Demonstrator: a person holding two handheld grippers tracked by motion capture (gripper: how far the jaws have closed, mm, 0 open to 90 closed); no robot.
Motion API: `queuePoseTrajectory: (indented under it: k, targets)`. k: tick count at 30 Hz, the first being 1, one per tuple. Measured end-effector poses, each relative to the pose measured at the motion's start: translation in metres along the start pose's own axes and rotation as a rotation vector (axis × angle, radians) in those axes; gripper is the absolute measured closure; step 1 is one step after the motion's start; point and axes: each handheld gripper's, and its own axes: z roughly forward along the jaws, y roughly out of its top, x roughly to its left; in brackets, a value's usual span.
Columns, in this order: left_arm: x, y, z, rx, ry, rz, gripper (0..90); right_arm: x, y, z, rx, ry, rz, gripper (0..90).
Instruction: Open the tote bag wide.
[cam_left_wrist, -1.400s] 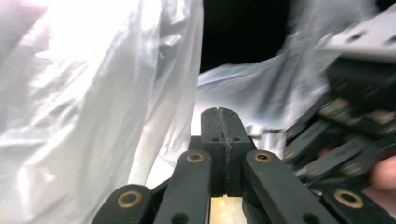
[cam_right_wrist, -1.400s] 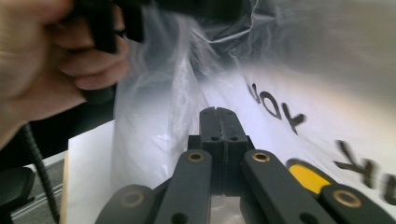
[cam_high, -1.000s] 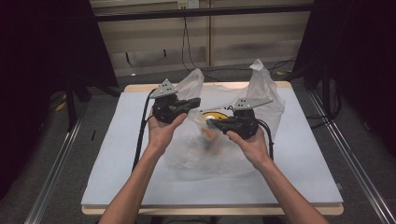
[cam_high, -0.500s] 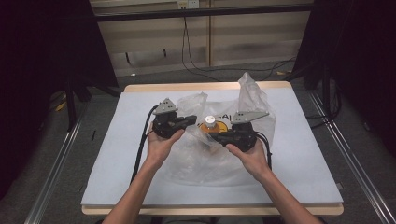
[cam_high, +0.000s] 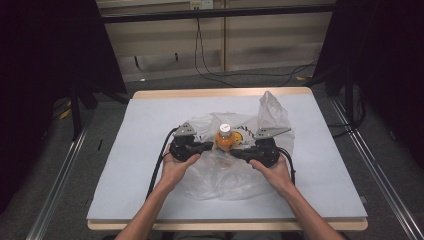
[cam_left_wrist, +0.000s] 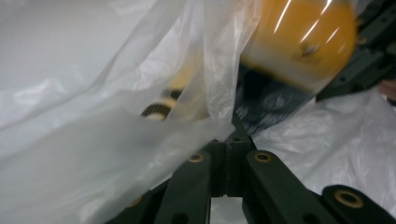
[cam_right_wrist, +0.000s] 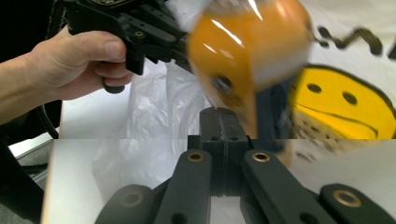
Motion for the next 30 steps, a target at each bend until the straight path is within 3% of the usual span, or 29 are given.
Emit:
queuePoseTrajectory:
  k: [3,8,12,21,23,26,30]
  targets:
    - [0.0,-0.01,0.006,0.052,0.004,0.038,90.0,-0.011,-0.009,-0.001,0.01,-0.016,0.022,90.0]
    - [0.001,-0.018,0.012,0.096,-0.01,0.03,90.0,-0.022,-0.017,-0.003,0.05,-0.039,0.05,90.0]
    - [-0.001,-0.018,0.012,0.119,-0.01,0.05,90.0,-0.026,-0.016,-0.011,0.05,-0.054,0.054,90.0]
    - [0.004,-0.003,-0.013,0.007,-0.006,0.041,90.0,-0.027,0.013,-0.036,-0.037,-0.083,0.022,90.0]
    - [0.006,-0.001,-0.013,0.003,0.016,0.043,90.0,-0.029,0.022,-0.042,-0.054,-0.103,0.018,90.0]
    - [0.01,-0.004,-0.006,0.055,0.039,0.037,90.0,-0.038,0.027,-0.047,-0.049,-0.156,0.02,90.0]
    - [0.013,-0.014,0.005,0.125,0.033,0.031,90.0,-0.058,0.015,-0.047,-0.012,-0.194,0.076,90.0]
